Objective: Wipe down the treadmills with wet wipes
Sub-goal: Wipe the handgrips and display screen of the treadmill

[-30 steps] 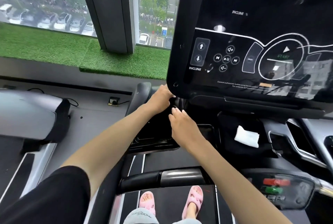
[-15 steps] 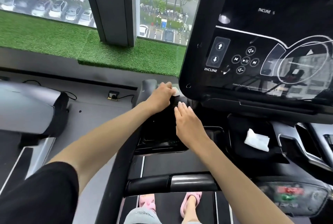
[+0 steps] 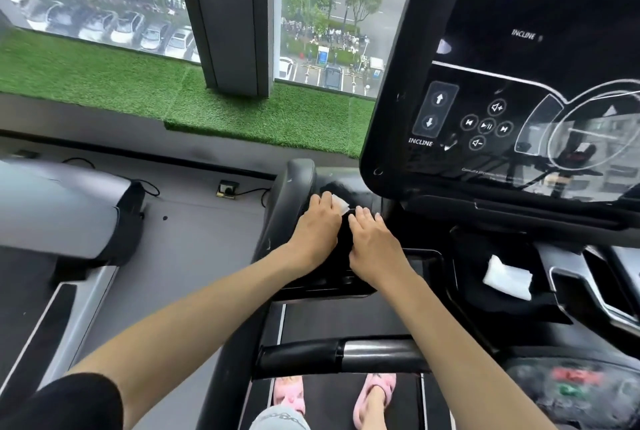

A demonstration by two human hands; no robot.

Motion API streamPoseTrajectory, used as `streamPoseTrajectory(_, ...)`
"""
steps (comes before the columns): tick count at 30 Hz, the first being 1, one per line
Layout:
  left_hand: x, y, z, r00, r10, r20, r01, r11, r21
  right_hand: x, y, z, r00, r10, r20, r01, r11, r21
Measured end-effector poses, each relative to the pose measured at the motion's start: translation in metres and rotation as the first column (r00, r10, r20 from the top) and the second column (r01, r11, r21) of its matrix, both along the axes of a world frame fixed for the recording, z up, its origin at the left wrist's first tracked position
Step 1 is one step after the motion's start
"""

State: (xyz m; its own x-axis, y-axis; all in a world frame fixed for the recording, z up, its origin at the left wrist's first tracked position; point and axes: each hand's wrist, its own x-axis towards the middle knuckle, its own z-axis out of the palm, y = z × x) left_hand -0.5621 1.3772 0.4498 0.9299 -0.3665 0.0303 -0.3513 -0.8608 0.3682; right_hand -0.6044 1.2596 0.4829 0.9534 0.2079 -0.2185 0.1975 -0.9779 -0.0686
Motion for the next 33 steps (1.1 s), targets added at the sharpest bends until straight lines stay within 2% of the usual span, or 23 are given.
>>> streamPoseTrajectory(2,0.005,0.003,-0.008,0.998,0.062,0.023,-0.062,0.998,0.009,0.000,0.000,-0.001,1.000,0.000,0.006,0.000,1.000,0.006)
streamPoseTrajectory(4,0.023,0.002,-0.006,0.983,0.179,-0.032,-0.179,0.984,0.019,-0.001,0.001,-0.001,1.000,-0.001,-0.001,0.001,1.000,0.015)
streamPoseTrajectory(7,0.028,-0.008,-0.003,0.960,0.272,-0.058,-0.272,0.962,0.020,-0.002,0.001,0.001,1.000,-0.013,-0.017,0.014,0.999,0.040)
streamPoseTrajectory(11,-0.001,-0.005,-0.007,0.981,0.190,-0.029,-0.188,0.980,0.059,-0.001,-0.003,0.002,1.000,-0.001,-0.025,0.003,0.998,0.064)
streamPoseTrajectory(16,0.036,-0.009,0.000,0.964,0.257,-0.069,-0.250,0.964,0.092,-0.001,-0.003,0.005,1.000,-0.014,-0.026,0.016,0.995,0.101)
streamPoseTrajectory(21,0.071,-0.020,-0.006,0.975,0.213,-0.057,-0.209,0.976,0.063,-0.002,-0.002,0.010,0.998,-0.015,-0.057,0.021,0.994,0.104)
streamPoseTrajectory(24,0.093,-0.017,-0.005,0.979,0.165,-0.116,-0.166,0.986,0.004,-0.003,-0.001,0.009,0.998,-0.008,-0.058,0.012,0.997,0.076)
streamPoseTrajectory(27,0.095,-0.015,-0.007,0.994,-0.033,-0.102,0.025,0.997,-0.073,-0.004,-0.001,0.007,0.998,-0.002,-0.058,0.006,0.998,0.064)
streamPoseTrajectory(30,0.077,0.000,-0.018,0.969,-0.244,-0.033,0.240,0.966,-0.094,-0.002,-0.002,0.007,0.997,0.010,-0.075,-0.005,0.998,0.064)
streamPoseTrajectory(32,0.070,0.011,-0.022,0.972,-0.235,-0.004,0.234,0.969,-0.081,-0.001,-0.003,0.009,0.997,0.010,-0.082,-0.004,0.997,0.072)
streamPoseTrajectory(33,0.070,0.013,-0.020,0.984,-0.180,-0.008,0.178,0.981,-0.081,-0.001,-0.004,0.010,0.996,0.008,-0.084,-0.002,0.997,0.074)
